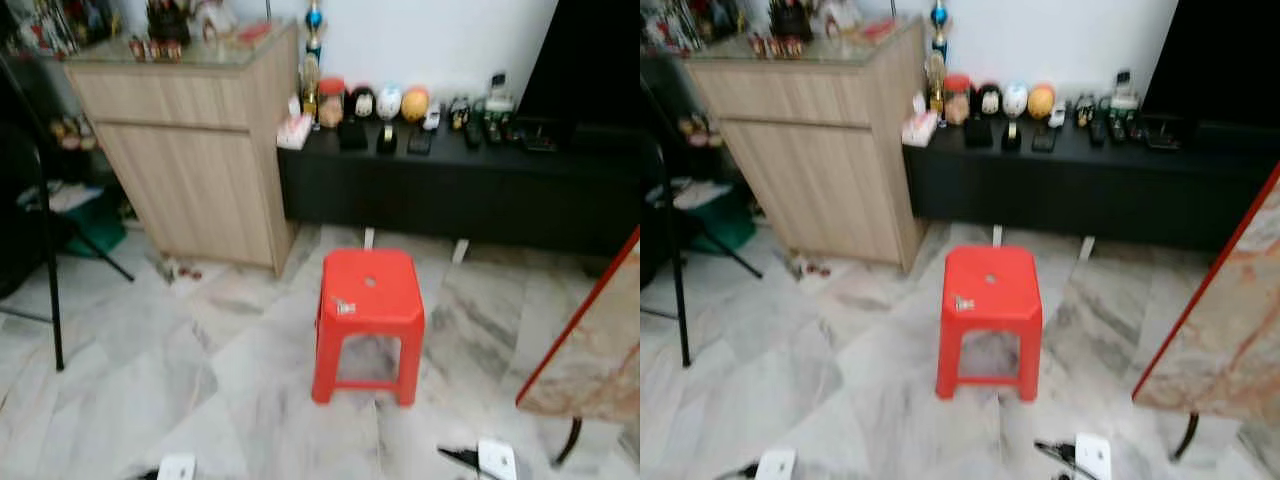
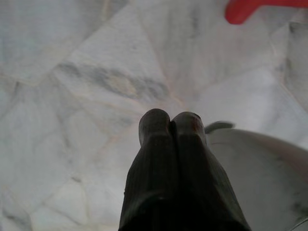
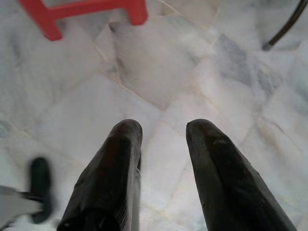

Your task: Hang keys on a hook

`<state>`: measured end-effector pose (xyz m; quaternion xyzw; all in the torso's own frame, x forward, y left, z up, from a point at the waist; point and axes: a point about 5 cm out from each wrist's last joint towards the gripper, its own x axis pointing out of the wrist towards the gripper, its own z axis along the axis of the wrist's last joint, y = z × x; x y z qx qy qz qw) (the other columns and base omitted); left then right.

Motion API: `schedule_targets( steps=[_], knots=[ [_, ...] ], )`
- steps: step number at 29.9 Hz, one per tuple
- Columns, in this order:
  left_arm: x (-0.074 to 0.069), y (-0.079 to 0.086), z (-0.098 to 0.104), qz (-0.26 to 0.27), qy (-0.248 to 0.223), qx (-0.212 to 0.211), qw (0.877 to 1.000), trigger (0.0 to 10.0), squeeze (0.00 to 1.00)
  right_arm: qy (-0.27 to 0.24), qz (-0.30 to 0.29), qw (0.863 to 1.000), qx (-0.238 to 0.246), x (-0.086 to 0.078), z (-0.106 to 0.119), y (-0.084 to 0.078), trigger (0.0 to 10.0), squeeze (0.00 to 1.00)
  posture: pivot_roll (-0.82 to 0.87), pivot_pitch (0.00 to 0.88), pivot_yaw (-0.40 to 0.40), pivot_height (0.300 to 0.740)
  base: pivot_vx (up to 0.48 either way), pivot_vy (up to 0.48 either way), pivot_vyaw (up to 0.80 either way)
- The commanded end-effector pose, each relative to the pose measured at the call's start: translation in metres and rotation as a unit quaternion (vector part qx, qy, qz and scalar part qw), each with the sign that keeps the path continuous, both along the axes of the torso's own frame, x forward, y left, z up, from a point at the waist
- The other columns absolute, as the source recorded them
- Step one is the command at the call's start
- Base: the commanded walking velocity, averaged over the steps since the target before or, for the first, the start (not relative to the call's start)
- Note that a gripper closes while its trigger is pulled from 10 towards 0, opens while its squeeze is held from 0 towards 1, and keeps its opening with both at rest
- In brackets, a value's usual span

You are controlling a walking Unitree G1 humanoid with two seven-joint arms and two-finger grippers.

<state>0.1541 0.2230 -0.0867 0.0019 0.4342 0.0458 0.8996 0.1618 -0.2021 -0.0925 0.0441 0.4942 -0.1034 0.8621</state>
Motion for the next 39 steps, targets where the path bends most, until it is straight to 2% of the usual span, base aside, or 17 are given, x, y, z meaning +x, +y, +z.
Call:
schedule_targets(
  steps=[1,7,21,24,29,35,39],
  knots=[
    [-0.008,0.009,-0.002,0.013,0.015,0.003,1.000,10.0,0.00,-0.002,0.008,1.000,0.007,0.003,0.000,0.008,10.0,0.00,0.16,0.000,-0.039,0.740,0.000,0.480,0.00],
    [-0.011,0.010,-0.002,0.014,0.019,0.003,1.000,10.0,0.00,-0.001,0.011,1.000,0.007,0.003,0.000,0.008,10.0,0.00,0.16,0.000,-0.041,0.740,0.000,0.455,0.00],
    [-0.015,0.011,-0.004,0.010,0.026,0.005,1.000,10.0,0.00,0.004,0.016,1.000,0.005,0.001,0.000,0.003,10.0,0.00,0.17,0.000,-0.042,0.740,0.000,0.000,0.00],
    [-0.014,0.007,-0.004,0.008,0.027,0.004,1.000,10.0,0.00,0.006,0.019,1.000,0.002,0.001,0.001,-0.002,10.0,0.00,0.16,0.000,-0.041,0.740,0.000,0.000,0.00],
    [-0.007,-0.009,-0.006,-0.005,0.027,0.003,1.000,10.0,0.00,0.007,0.021,1.000,0.000,0.000,0.001,-0.005,10.0,0.00,0.17,0.000,-0.041,0.740,0.000,0.000,0.00],
    [-0.005,-0.014,-0.006,-0.007,0.025,0.001,1.000,10.0,0.00,0.005,0.046,0.999,-0.004,0.000,0.001,-0.004,10.0,0.00,0.16,0.000,-0.039,0.740,0.124,0.000,0.00],
    [-0.005,-0.014,-0.006,-0.008,0.024,0.001,1.000,10.0,0.00,0.001,0.061,0.998,-0.008,0.000,0.000,0.005,10.0,0.00,0.16,0.000,-0.042,0.740,0.259,0.000,0.45]
  ],
)
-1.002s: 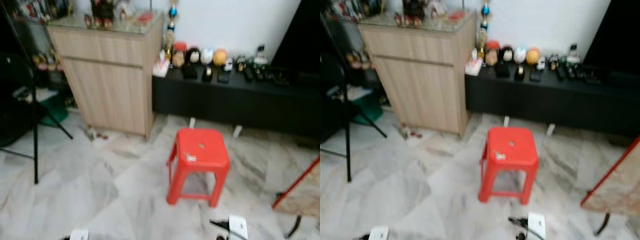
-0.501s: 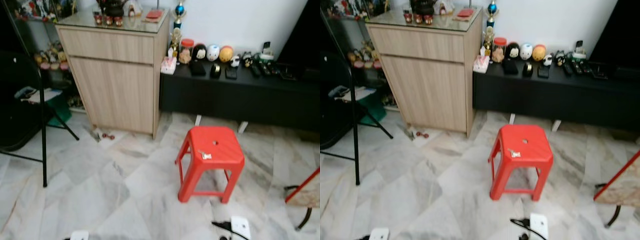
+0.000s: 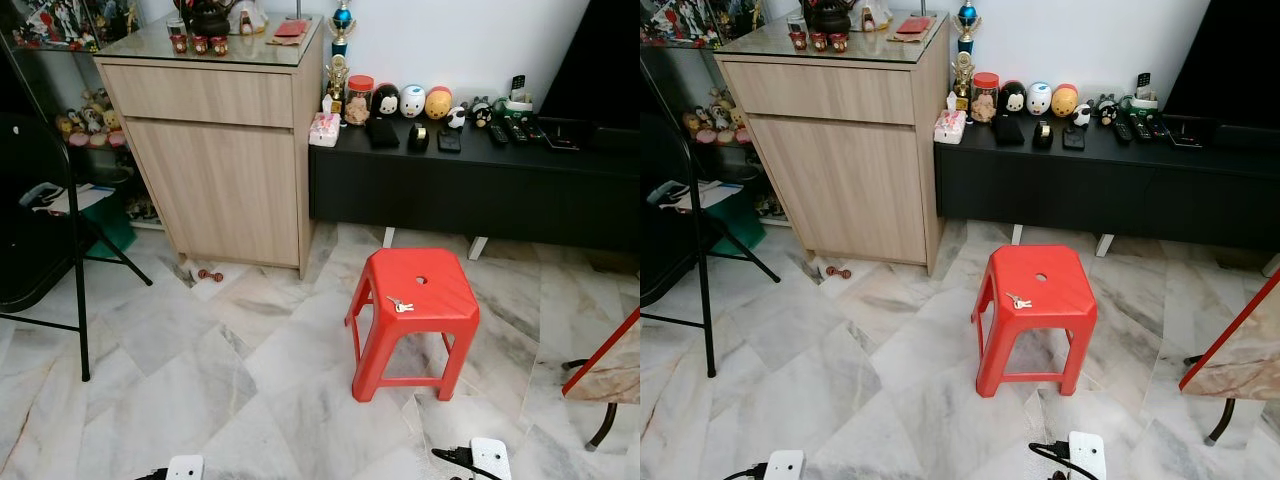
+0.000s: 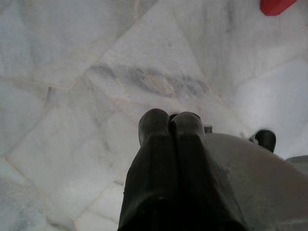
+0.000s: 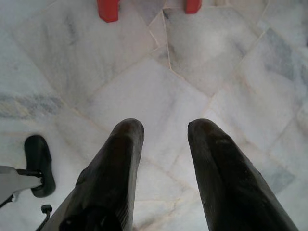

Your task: Hang keys on a hook

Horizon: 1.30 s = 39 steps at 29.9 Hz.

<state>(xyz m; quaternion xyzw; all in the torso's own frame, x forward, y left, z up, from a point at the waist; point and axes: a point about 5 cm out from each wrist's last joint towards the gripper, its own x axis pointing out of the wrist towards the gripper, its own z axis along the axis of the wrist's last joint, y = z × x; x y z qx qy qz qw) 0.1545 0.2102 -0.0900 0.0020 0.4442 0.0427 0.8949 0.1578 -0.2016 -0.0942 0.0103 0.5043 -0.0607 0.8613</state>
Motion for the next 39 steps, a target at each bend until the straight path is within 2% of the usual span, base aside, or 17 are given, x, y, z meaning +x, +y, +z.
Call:
schedule_targets(
  steps=[1,4,13,16,20,26,28,35,39],
  knots=[
    [-0.005,-0.001,-0.003,-0.005,0.013,0.003,1.000,10.0,0.00,-0.009,0.007,1.000,0.001,0.004,0.001,0.005,10.0,0.00,0.16,0.000,-0.042,0.740,0.262,0.000,0.80],
    [-0.005,0.002,-0.002,-0.006,0.012,0.003,1.000,10.0,0.00,-0.010,-0.014,1.000,0.010,0.004,0.001,0.008,10.0,0.00,0.16,0.000,-0.042,0.740,0.270,0.000,0.27],
    [-0.006,0.007,-0.001,-0.002,0.012,0.004,1.000,10.0,0.00,-0.013,-0.003,1.000,0.008,0.006,0.001,0.010,10.0,0.00,0.16,0.000,-0.047,0.740,0.269,0.000,0.00],
    [-0.006,0.007,-0.001,-0.001,0.012,0.004,1.000,10.0,0.00,-0.011,-0.002,1.000,0.004,0.005,0.001,0.005,10.0,0.00,0.16,0.000,-0.046,0.740,0.268,0.000,0.00],
    [-0.007,0.005,-0.002,-0.004,0.014,0.004,1.000,10.0,0.00,-0.009,-0.011,1.000,-0.003,0.002,0.003,-0.013,10.0,0.00,0.16,0.000,-0.042,0.740,0.271,0.000,0.00],
    [-0.007,0.003,-0.003,-0.007,0.014,0.003,1.000,10.0,0.00,-0.008,-0.014,1.000,-0.004,0.000,0.004,-0.017,10.0,0.00,0.16,0.000,-0.040,0.740,0.270,0.000,0.00],
    [-0.007,0.002,-0.003,-0.008,0.014,0.003,1.000,10.0,0.00,-0.008,-0.014,1.000,-0.003,0.001,0.003,-0.016,10.0,0.00,0.16,0.000,-0.040,0.740,0.270,0.000,0.00],
    [-0.006,0.002,-0.002,-0.010,0.014,0.004,1.000,10.0,0.00,-0.008,0.005,1.000,0.007,0.002,0.000,0.009,10.0,0.00,0.16,0.000,-0.039,0.740,0.267,0.000,0.00],
    [-0.006,0.002,-0.002,-0.008,0.013,0.004,1.000,10.0,0.00,-0.006,0.015,1.000,0.009,0.001,-0.001,0.015,10.0,0.00,0.16,0.000,-0.039,0.740,0.270,0.000,0.00]
  ],
)
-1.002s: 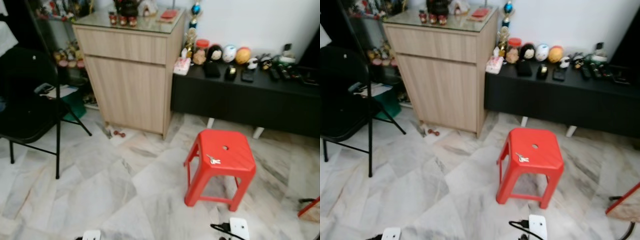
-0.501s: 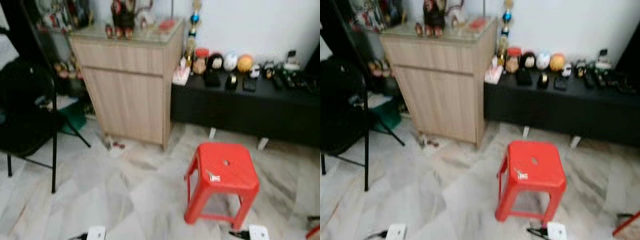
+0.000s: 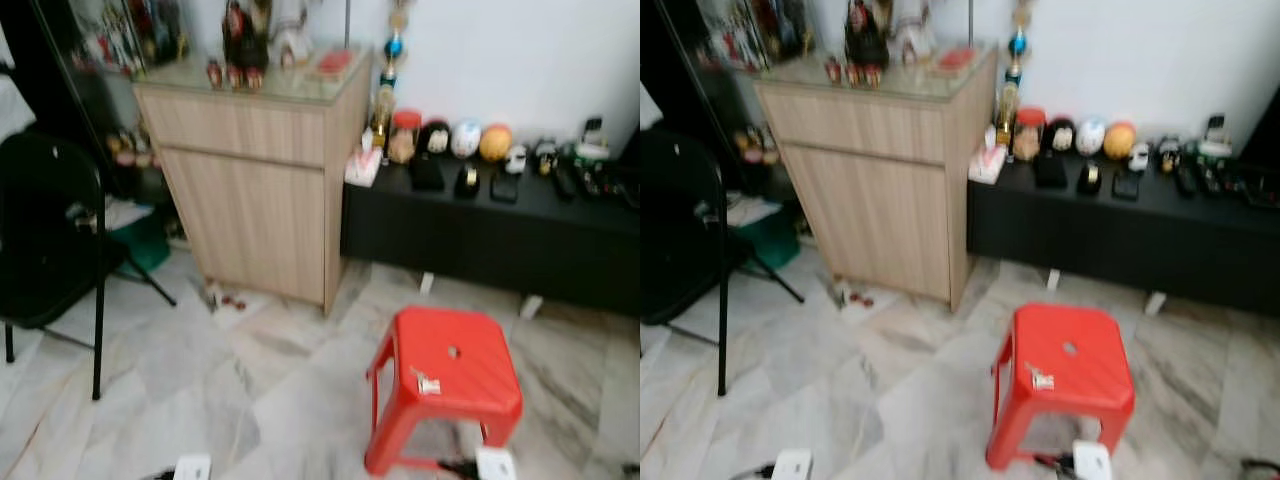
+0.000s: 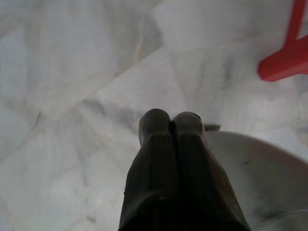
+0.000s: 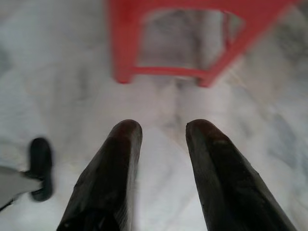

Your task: Hang keys on a hook

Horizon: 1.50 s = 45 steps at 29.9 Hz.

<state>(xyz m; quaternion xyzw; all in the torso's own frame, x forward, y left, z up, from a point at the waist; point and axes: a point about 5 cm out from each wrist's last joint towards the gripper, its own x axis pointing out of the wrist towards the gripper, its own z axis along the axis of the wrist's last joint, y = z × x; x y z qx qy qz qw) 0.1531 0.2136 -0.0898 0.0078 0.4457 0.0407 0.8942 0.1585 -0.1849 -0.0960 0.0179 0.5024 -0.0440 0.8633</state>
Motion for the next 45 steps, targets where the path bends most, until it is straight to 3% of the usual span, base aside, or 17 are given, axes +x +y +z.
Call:
schedule_targets(
  steps=[1,25,33,35,36,41,45],
  knots=[
    [-0.004,-0.001,-0.002,-0.004,0.011,0.000,1.000,10.0,0.00,-0.001,0.009,1.000,-0.007,0.000,0.000,-0.001,10.0,0.00,0.16,0.000,-0.039,0.740,0.270,0.000,0.00],
    [-0.003,-0.005,-0.003,-0.007,0.010,0.000,1.000,10.0,0.00,-0.028,-0.027,0.999,-0.011,0.009,0.006,-0.015,10.0,0.00,0.16,0.000,-0.040,0.740,0.243,0.000,0.00],
    [-0.005,-0.004,-0.003,-0.009,0.010,0.002,1.000,10.0,0.00,-0.082,-0.034,0.996,-0.016,0.037,0.019,-0.010,10.0,0.00,0.16,0.000,-0.041,0.740,0.000,0.000,0.00],
    [-0.005,-0.003,-0.003,-0.009,0.010,0.003,1.000,10.0,0.00,-0.120,-0.036,0.992,-0.009,0.054,0.029,-0.006,10.0,0.00,0.17,0.000,-0.041,0.740,0.000,0.000,0.00],
    [-0.005,-0.003,-0.003,-0.009,0.010,0.003,1.000,10.0,0.00,-0.120,-0.036,0.992,-0.009,0.054,0.029,-0.006,10.0,0.00,0.17,0.000,-0.041,0.740,0.000,0.000,0.00],
    [-0.006,-0.002,-0.003,-0.009,0.007,0.009,1.000,10.0,0.00,-0.215,-0.035,0.976,0.017,0.088,0.054,0.000,10.0,0.00,0.16,0.000,-0.044,0.740,0.000,0.000,0.00],
    [-0.006,0.000,-0.002,-0.007,0.004,0.015,1.000,10.0,0.00,-0.251,-0.022,0.968,0.015,0.099,0.064,0.003,10.0,0.00,0.16,0.000,-0.044,0.740,0.000,0.000,0.00]
  ],
)
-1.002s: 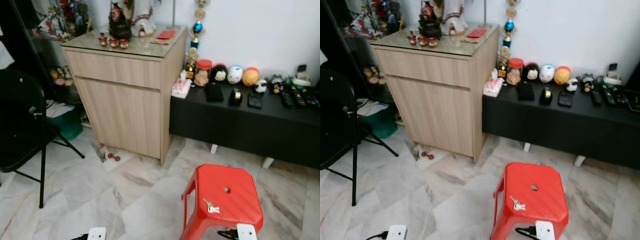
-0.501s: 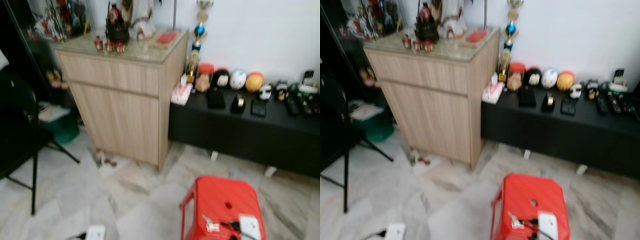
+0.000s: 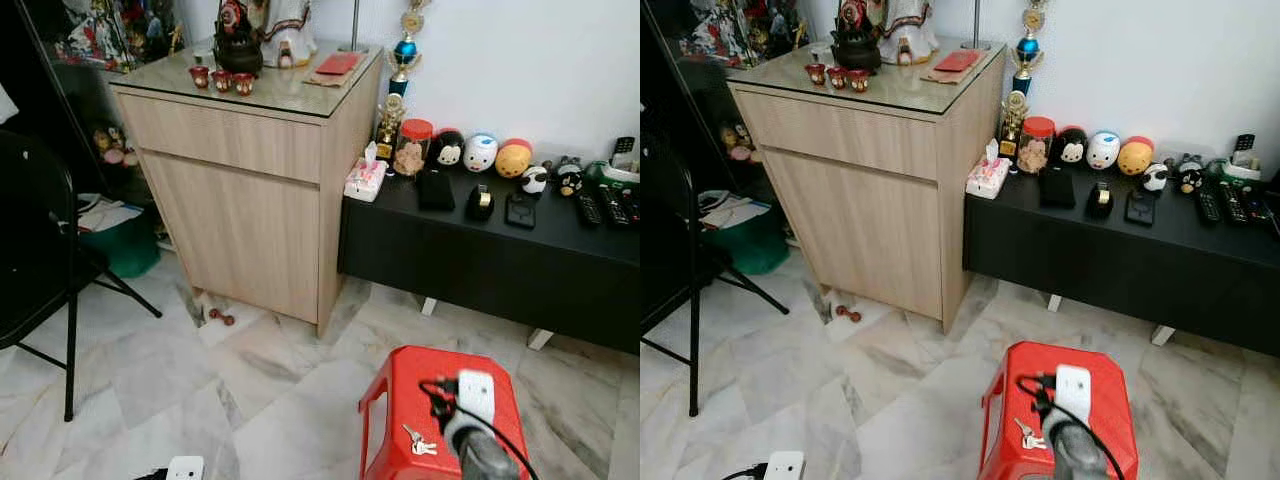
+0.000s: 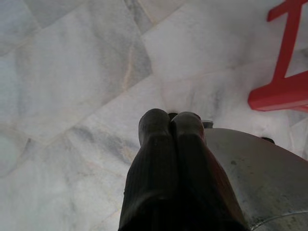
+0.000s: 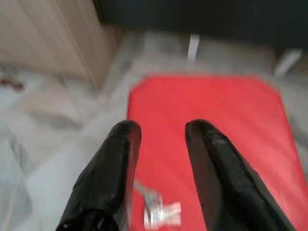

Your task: Hang keys on a hook

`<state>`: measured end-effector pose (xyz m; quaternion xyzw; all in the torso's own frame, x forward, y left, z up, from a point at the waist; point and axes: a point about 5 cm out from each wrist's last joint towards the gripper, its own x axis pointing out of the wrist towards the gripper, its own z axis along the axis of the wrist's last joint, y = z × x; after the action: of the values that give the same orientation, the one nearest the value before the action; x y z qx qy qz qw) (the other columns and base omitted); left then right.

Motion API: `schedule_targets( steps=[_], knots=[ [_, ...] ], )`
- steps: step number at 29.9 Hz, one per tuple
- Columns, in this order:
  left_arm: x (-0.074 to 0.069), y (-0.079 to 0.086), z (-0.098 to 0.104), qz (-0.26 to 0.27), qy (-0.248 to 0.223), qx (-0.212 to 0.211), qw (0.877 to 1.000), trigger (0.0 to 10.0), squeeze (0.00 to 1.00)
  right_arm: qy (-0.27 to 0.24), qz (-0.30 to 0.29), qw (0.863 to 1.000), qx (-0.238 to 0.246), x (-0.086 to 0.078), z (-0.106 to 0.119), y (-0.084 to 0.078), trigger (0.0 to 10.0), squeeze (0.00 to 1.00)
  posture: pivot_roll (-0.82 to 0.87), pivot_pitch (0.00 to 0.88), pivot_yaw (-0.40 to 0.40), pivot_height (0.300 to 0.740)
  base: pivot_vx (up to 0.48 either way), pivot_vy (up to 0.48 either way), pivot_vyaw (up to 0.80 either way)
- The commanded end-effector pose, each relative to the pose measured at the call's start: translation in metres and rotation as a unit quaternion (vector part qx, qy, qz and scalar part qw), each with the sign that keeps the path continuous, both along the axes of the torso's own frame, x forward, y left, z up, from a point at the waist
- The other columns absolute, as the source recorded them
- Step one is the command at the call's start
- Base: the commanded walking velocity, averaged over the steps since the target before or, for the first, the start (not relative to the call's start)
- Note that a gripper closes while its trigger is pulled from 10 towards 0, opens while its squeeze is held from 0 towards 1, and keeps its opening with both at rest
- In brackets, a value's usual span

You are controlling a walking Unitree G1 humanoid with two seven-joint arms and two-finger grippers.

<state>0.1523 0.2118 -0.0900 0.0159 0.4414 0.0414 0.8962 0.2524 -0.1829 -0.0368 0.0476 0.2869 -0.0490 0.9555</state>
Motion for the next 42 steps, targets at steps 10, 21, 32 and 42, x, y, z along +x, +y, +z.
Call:
schedule_targets(
  steps=[10,21,32,42],
  knots=[
    [0.027,0.025,0.022,0.015,-0.085,0.106,0.991,10.0,0.00,0.002,0.032,0.999,0.013,-0.005,-0.005,0.021,10.0,0.00,0.16,0.000,-0.054,0.740,0.000,0.000,0.00],
    [0.099,-0.008,0.087,-0.041,-0.339,0.084,0.936,10.0,0.00,-0.026,0.013,0.999,0.025,-0.003,0.000,0.019,10.0,0.00,0.16,0.000,-0.062,0.740,0.000,0.000,0.00],
    [0.092,-0.015,0.091,-0.034,-0.362,0.068,0.929,10.0,0.00,-0.012,-0.012,1.000,0.005,-0.005,-0.003,0.015,10.0,0.00,0.16,0.001,-0.063,0.711,0.000,0.000,0.00],
    [0.094,-0.010,0.095,-0.031,-0.361,0.070,0.929,10.0,0.00,-0.010,-0.021,1.000,0.006,-0.001,0.000,0.014,10.0,0.00,0.17,0.005,-0.061,0.656,0.000,0.000,0.00]
  ],
)
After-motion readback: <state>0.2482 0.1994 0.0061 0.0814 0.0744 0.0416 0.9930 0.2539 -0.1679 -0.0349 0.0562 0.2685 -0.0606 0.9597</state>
